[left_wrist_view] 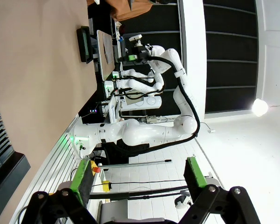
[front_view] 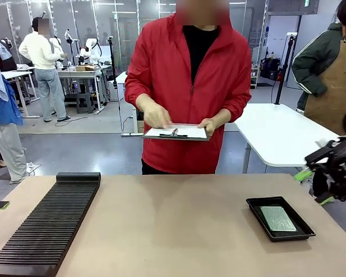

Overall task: Inspect the PCB.
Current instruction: Place the Blank PCB in the ESD tray.

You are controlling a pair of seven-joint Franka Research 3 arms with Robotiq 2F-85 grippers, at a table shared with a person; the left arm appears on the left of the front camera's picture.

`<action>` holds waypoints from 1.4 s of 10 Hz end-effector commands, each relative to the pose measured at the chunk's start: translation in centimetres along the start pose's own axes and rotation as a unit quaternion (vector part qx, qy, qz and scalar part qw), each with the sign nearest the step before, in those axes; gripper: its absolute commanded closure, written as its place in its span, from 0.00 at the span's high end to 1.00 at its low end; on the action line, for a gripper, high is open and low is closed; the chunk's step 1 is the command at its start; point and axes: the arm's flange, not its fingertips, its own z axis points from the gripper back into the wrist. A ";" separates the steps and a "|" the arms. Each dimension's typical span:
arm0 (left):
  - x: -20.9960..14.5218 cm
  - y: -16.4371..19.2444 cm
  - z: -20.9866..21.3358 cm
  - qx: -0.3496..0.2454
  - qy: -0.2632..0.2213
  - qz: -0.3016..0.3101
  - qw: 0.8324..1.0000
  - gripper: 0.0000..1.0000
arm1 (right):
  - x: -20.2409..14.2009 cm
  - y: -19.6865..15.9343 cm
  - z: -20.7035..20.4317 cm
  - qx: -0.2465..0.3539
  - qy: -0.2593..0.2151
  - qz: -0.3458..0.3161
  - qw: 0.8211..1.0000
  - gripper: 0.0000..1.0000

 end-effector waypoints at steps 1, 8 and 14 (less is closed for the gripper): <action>0.0 -0.1 0.1 0.002 -0.002 0.000 1.000 1.00 | -1.6 -1.3 2.1 0.080 0.008 -0.022 0.997 1.00; 0.0 -0.1 0.1 0.002 -0.002 0.000 1.000 1.00 | -9.5 -5.7 4.0 0.292 0.000 0.011 0.956 1.00; 0.0 -0.1 0.1 0.002 -0.002 0.000 1.000 1.00 | -11.8 -7.5 2.8 0.334 -0.003 0.045 0.942 1.00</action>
